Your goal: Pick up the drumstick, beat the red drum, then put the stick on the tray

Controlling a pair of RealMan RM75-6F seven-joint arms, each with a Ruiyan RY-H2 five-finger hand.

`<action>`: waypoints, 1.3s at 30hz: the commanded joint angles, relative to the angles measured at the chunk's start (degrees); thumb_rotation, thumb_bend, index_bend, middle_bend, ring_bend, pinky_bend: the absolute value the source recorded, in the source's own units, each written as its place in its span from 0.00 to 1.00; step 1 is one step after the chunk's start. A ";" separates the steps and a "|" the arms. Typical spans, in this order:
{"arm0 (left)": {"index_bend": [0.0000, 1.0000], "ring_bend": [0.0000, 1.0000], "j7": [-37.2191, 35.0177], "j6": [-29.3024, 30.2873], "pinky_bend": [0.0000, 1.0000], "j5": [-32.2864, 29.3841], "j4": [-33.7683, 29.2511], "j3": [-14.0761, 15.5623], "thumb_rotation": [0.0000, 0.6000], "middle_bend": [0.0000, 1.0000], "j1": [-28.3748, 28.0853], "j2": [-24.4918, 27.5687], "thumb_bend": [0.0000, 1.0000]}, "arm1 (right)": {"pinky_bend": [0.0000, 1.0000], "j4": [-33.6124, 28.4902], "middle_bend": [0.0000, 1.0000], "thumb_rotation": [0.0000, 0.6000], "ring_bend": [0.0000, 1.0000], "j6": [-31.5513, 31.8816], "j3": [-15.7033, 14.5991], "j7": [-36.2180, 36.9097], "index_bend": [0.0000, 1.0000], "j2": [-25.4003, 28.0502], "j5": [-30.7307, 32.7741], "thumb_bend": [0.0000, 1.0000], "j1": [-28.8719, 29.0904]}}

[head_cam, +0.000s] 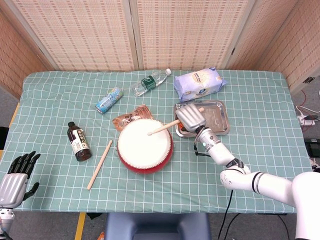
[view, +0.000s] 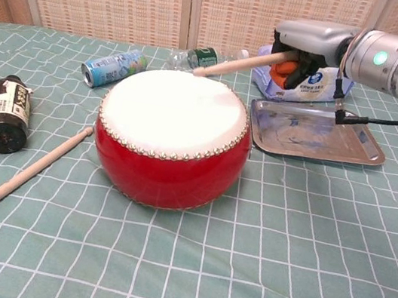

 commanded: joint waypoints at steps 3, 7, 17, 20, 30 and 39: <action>0.04 0.00 -0.06 0.27 0.05 0.00 -0.08 -0.09 1.00 0.00 0.09 0.04 0.28 | 0.98 -0.57 1.00 1.00 1.00 -1.09 1.23 13.39 1.00 1.81 -8.91 0.98 -1.59; 0.04 0.00 -0.11 0.20 0.05 -0.03 0.03 0.04 1.00 0.00 0.18 0.02 0.28 | 0.98 2.15 1.00 1.00 1.00 -2.45 -2.85 -0.48 1.00 0.24 -8.40 0.98 0.27; 0.04 0.00 -0.40 0.03 0.05 -0.43 0.27 0.00 1.00 0.00 0.33 0.08 0.28 | 0.98 1.06 1.00 1.00 1.00 -4.47 -4.68 -17.40 1.00 -0.85 7.43 0.98 3.16; 0.04 0.00 -0.28 0.28 0.05 -0.31 0.10 -0.04 1.00 0.00 0.38 0.14 0.28 | 0.98 -0.36 1.00 1.00 1.00 -1.74 -3.27 -15.79 1.00 -0.44 7.25 0.98 2.51; 0.04 0.00 -0.01 1.11 0.05 0.31 -0.41 -0.05 1.00 0.00 0.55 0.27 0.28 | 0.98 -2.94 1.00 1.00 1.00 4.21 4.30 12.06 1.00 -0.04 -4.59 0.97 -3.45; 0.04 0.00 0.10 0.82 0.05 0.20 -0.35 -0.13 1.00 0.00 0.41 0.06 0.28 | 0.98 1.38 1.00 1.00 1.00 -1.10 -1.69 -2.72 1.00 -0.17 -3.69 0.97 -0.59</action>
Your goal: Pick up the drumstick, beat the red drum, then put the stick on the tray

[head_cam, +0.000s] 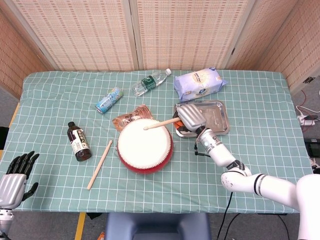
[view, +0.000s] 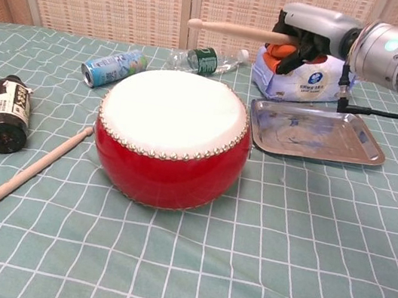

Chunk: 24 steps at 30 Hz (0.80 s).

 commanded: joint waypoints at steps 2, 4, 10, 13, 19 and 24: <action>0.04 0.00 -0.04 -0.19 0.05 -0.18 0.12 -0.08 1.00 0.00 -0.08 -0.10 0.28 | 0.98 3.14 1.00 1.00 1.00 -3.45 -4.26 -19.16 1.00 -0.49 0.69 0.97 1.83; 0.04 0.00 -0.08 -0.40 0.05 -0.26 0.22 -0.08 1.00 0.00 -0.15 -0.20 0.28 | 0.98 4.17 1.00 1.00 1.00 -4.64 -5.92 -25.18 1.00 -1.28 3.63 0.97 2.91; 0.04 0.00 -0.27 -0.73 0.05 -0.54 0.58 -0.10 1.00 0.00 -0.21 -0.32 0.28 | 0.97 3.47 1.00 1.00 1.00 -2.09 -4.68 -27.65 1.00 -2.96 7.71 0.97 3.22; 0.04 0.00 -0.41 -0.91 0.05 -0.90 0.77 -0.22 1.00 0.00 -0.20 -0.34 0.28 | 0.98 0.96 1.00 1.00 1.00 -0.23 -0.63 -16.27 1.00 -2.39 4.13 0.97 1.20; 0.04 0.00 -0.24 -1.05 0.05 -0.61 0.64 -0.18 1.00 0.00 -0.42 -0.40 0.28 | 0.98 1.15 1.00 1.00 1.00 4.13 3.12 5.32 1.00 -1.37 -7.26 0.97 -2.18; 0.04 0.00 -0.10 -1.12 0.05 -0.58 0.56 -0.20 1.00 0.00 -0.51 -0.41 0.28 | 0.98 1.83 1.00 1.00 1.00 1.33 1.51 4.20 1.00 -0.37 -8.27 0.98 -1.51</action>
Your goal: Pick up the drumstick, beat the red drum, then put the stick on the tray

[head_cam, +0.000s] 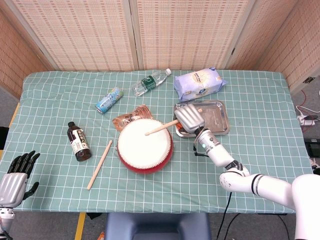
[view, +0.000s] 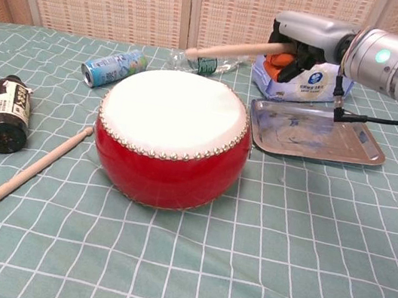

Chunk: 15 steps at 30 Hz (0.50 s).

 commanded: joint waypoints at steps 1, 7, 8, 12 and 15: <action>0.04 0.00 0.01 -0.02 0.05 0.00 -0.01 0.01 1.00 0.00 -0.01 0.01 0.28 | 0.98 0.10 1.00 1.00 1.00 0.18 1.35 8.19 1.00 1.07 -5.94 0.98 -1.26; 0.04 0.00 -0.07 -0.04 0.05 -0.11 0.13 0.07 1.00 0.00 0.07 -0.01 0.28 | 0.98 3.41 1.00 1.00 1.00 -5.85 -3.17 -7.80 1.00 0.40 -2.90 0.98 1.86; 0.04 0.00 -0.15 0.01 0.05 -0.23 0.19 0.00 1.00 0.00 0.10 -0.05 0.28 | 0.98 3.63 1.00 1.00 1.00 -6.67 -3.71 -11.15 1.00 0.32 -1.24 0.98 2.41; 0.04 0.00 -0.14 -0.02 0.05 -0.10 0.35 0.02 1.00 0.00 0.03 -0.15 0.28 | 0.98 4.27 1.00 1.00 1.00 -7.90 -5.76 -21.60 1.00 -0.32 4.91 0.98 3.88; 0.04 0.00 -0.19 -0.12 0.05 -0.12 0.43 0.01 1.00 0.00 -0.03 -0.23 0.28 | 0.98 3.47 1.00 1.00 1.00 -5.87 -5.64 -25.35 1.00 -0.97 8.85 0.98 4.10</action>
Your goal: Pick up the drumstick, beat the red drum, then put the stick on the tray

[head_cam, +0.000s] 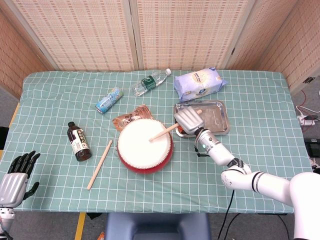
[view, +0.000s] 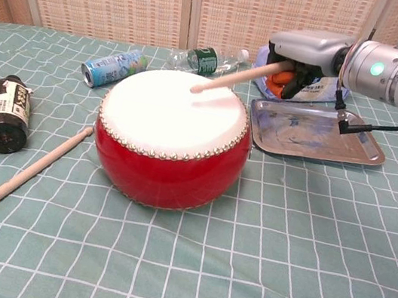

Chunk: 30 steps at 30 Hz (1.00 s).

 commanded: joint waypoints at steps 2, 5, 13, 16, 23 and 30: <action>0.04 0.00 0.04 -0.11 0.05 -0.12 0.05 -0.05 1.00 0.00 -0.05 0.00 0.28 | 0.98 -0.45 1.00 1.00 1.00 2.00 -0.42 -8.86 1.00 -1.42 6.29 0.98 0.92; 0.04 0.00 0.13 -0.03 0.05 -0.12 -0.01 -0.12 1.00 0.00 -0.08 0.05 0.28 | 0.98 -2.61 1.00 1.00 1.00 6.63 4.01 6.19 1.00 -1.97 0.82 0.97 -2.07; 0.04 0.00 0.41 0.20 0.05 0.20 -0.36 -0.03 1.00 0.00 -0.08 0.13 0.28 | 0.98 0.02 1.00 1.00 1.00 10.66 6.24 26.06 1.00 -2.47 -8.59 0.97 -4.77; 0.04 0.00 0.50 0.24 0.05 0.20 -0.49 -0.06 1.00 0.00 -0.10 0.18 0.28 | 0.98 0.90 1.00 1.00 1.00 9.36 5.48 26.03 1.00 -2.62 -9.14 0.97 -4.46; 0.04 0.00 0.58 0.18 0.05 -0.11 -0.44 -0.03 1.00 0.00 0.05 0.22 0.28 | 0.98 3.56 1.00 1.00 1.00 1.79 0.87 10.78 1.00 -2.53 -6.96 0.97 -1.41; 0.04 0.00 0.37 -0.06 0.05 -0.28 -0.15 0.09 1.00 0.00 0.12 0.10 0.28 | 0.98 4.04 1.00 1.00 1.00 -0.20 -1.36 -7.37 1.00 -3.02 2.45 0.97 0.05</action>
